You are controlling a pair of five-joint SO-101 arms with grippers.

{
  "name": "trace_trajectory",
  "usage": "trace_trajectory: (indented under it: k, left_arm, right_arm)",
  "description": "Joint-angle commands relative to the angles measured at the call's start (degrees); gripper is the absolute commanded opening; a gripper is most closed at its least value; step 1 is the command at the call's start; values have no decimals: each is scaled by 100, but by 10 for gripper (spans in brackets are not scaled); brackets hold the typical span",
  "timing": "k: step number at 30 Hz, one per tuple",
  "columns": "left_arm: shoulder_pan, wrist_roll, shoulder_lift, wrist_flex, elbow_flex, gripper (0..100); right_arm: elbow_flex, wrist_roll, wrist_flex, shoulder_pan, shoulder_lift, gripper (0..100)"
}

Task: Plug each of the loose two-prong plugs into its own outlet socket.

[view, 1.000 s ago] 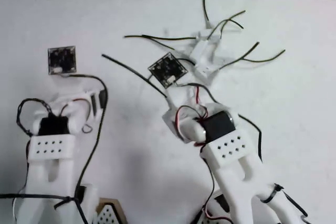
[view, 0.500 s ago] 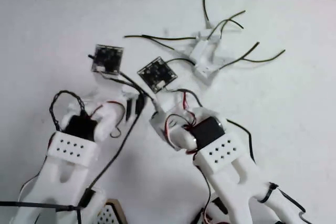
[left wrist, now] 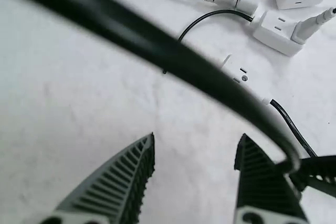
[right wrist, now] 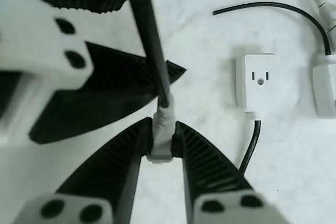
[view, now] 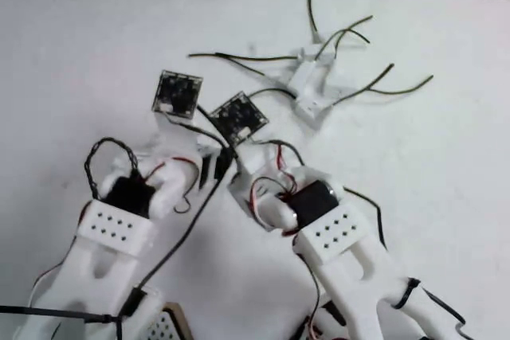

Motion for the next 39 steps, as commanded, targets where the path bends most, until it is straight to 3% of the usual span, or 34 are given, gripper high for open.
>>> trace_trajectory:
  k: [1, 5, 11, 15, 20, 24, 30, 39]
  left_arm:
    - [365, 62, -171, 26, -308, 252]
    - [497, 53, -171, 26, -281, 252]
    - [84, 53, -171, -9, -299, 255]
    - [-163, 53, -127, 18, -316, 255]
    - [-145, -510, -110, 53, -316, 283]
    - [4, -527, -13, 554, -730, 312]
    - [418, -273, 1525, 1538, -2409, 313]
    - [804, 659, 4198, 1618, -4237, 313]
  right_arm:
    - [-35, 18, -136, -75, -136, 16]
    - [-26, 18, -136, -66, -136, 16]
    - [-35, 18, -92, 303, -189, 16]
    - [-44, 18, -119, 1024, -189, 16]
    - [-193, -26, -180, 2255, -189, 16]
    - [-316, -396, -321, 3134, -189, 16]
    - [-290, -721, -664, 3899, -136, 16]
    - [-316, -765, -673, 4418, -180, 16]
